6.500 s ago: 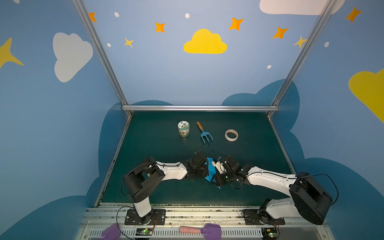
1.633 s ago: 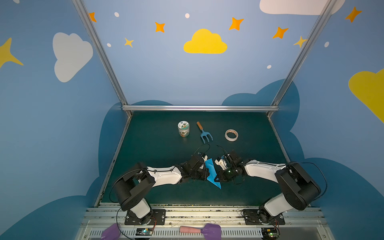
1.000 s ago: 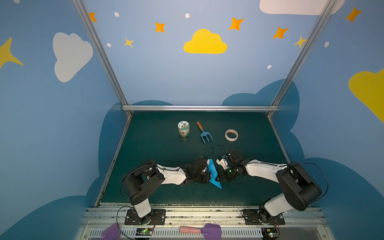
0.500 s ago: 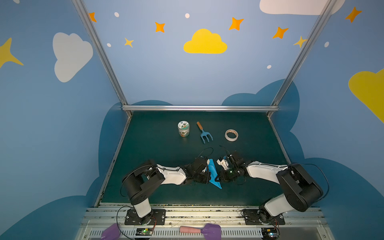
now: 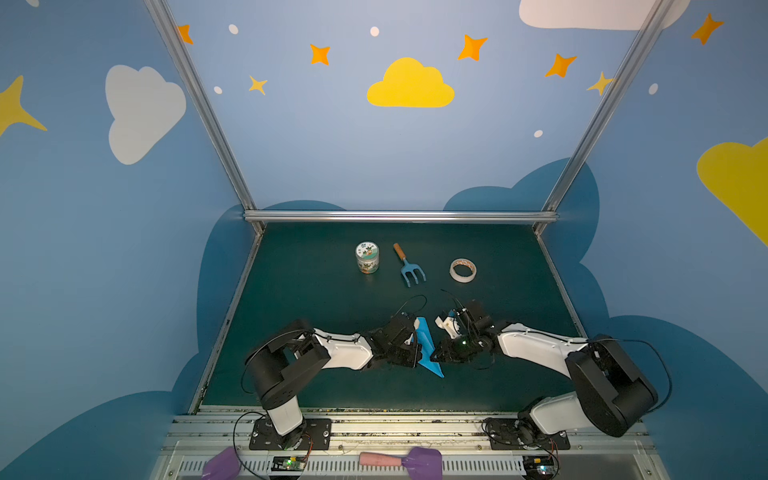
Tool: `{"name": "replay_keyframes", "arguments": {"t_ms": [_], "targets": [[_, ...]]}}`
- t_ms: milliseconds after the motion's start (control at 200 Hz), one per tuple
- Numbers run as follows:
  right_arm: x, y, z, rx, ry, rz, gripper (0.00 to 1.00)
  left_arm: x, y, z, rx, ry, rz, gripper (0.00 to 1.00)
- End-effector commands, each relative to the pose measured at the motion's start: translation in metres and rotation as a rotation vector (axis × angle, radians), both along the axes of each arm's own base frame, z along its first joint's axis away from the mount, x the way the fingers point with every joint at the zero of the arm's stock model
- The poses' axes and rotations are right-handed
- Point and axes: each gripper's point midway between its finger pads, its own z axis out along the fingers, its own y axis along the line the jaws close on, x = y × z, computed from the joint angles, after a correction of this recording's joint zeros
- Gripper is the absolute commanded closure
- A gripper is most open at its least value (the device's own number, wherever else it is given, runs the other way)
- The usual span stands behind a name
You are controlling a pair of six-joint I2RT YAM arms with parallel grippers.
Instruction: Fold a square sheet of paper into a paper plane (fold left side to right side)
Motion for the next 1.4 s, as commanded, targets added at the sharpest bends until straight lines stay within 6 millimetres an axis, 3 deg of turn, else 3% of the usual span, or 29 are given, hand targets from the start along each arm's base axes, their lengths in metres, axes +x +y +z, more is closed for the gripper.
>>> {"name": "replay_keyframes", "arguments": {"t_ms": [0,130,205,355,646,771,941,1031,1141,1246,1397], "targets": [[0.003,-0.001,0.005,-0.013,-0.013,-0.005,0.84,-0.006,0.006,-0.012,0.037,0.023,-0.007,0.96],[0.003,-0.003,0.006,-0.016,-0.019,-0.013,0.91,-0.007,0.005,-0.012,0.035,0.026,-0.01,0.96],[0.003,-0.006,0.007,-0.027,-0.027,-0.019,0.87,-0.007,0.005,-0.012,0.033,0.025,-0.009,0.96],[0.003,-0.012,0.008,-0.05,-0.044,-0.033,0.68,-0.007,0.005,-0.011,0.032,0.026,-0.011,0.96],[0.003,-0.015,0.014,-0.044,-0.052,-0.042,0.67,-0.006,0.004,-0.011,0.03,0.024,-0.012,0.96],[0.002,-0.017,0.015,-0.052,-0.058,-0.044,0.72,-0.006,0.004,-0.011,0.027,0.026,-0.012,0.96],[0.0,-0.025,0.009,-0.078,-0.048,-0.057,0.91,-0.007,0.003,-0.01,0.025,0.024,-0.012,0.96],[0.0,-0.029,0.006,-0.082,-0.041,-0.069,0.95,-0.007,0.004,-0.01,0.026,0.025,-0.012,0.96],[0.0,-0.032,0.005,-0.08,-0.033,-0.08,0.9,-0.007,0.004,-0.011,0.028,0.024,-0.012,0.96],[0.001,-0.034,0.005,-0.074,-0.031,-0.088,0.73,-0.007,0.004,-0.011,0.025,0.025,-0.012,0.96],[0.001,-0.036,0.008,-0.067,-0.029,-0.093,0.72,-0.007,0.003,-0.01,0.023,0.02,-0.013,0.96]]}}
